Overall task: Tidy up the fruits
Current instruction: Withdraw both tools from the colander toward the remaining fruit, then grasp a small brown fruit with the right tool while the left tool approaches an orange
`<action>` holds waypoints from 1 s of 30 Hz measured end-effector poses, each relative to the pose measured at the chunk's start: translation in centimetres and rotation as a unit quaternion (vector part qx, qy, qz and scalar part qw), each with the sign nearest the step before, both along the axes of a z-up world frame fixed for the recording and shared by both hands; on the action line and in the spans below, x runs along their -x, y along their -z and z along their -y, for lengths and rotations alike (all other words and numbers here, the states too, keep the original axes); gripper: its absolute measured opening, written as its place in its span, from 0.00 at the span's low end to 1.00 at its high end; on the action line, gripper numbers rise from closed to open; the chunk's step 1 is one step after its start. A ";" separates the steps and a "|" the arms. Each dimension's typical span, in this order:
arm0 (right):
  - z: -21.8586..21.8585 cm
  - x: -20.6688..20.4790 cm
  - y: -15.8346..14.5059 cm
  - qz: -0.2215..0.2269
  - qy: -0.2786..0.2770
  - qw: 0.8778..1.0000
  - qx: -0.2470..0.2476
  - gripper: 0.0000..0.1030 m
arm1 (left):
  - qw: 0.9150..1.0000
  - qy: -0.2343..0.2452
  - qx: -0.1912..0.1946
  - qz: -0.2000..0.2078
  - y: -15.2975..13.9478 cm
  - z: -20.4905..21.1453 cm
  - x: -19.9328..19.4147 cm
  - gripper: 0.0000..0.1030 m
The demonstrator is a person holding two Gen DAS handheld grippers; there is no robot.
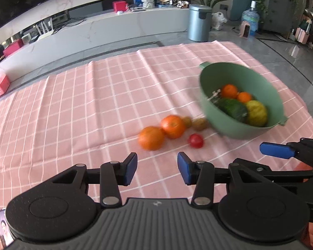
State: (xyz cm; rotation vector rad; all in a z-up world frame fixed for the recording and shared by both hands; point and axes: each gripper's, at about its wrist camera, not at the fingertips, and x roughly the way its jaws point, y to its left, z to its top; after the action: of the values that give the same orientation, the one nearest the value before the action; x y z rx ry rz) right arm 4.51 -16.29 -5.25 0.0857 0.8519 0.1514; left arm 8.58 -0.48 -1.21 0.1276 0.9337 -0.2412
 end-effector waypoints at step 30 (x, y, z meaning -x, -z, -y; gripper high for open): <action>-6.1 -4.4 6.0 -0.009 -0.078 0.997 0.024 0.33 | 0.994 -0.033 0.103 -0.035 5.8 -5.4 -1.5 0.51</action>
State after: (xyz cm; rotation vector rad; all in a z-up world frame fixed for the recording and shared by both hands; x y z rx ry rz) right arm 8.88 -10.21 -11.20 -0.0253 0.8788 0.2772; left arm 10.08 4.90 -7.02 -0.1022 0.9748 -0.2805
